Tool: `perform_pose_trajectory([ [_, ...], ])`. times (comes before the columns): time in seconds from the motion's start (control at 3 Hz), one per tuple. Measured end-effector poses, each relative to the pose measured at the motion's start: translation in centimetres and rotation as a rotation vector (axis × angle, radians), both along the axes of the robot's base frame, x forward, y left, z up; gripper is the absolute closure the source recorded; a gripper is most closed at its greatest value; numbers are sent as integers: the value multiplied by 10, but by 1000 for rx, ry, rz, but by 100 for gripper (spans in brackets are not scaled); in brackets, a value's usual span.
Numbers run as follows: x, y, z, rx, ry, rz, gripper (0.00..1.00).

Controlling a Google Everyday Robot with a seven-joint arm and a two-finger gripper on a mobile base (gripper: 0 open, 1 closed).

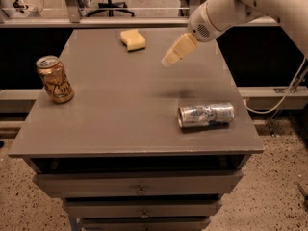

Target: Pick sponge

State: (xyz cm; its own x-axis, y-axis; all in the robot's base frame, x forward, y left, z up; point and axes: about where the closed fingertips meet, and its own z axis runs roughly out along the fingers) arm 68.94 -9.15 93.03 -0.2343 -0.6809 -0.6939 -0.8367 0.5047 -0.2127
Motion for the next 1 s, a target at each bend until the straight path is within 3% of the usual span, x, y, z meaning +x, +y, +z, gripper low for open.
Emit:
perform_pose_trajectory([
  [0.33,24,24,-8,101,-14,-27,0],
  [0.67,63,55,-18,214,-28,-56,0],
  [1.0,100,87,-28,281,-45,-67,0],
])
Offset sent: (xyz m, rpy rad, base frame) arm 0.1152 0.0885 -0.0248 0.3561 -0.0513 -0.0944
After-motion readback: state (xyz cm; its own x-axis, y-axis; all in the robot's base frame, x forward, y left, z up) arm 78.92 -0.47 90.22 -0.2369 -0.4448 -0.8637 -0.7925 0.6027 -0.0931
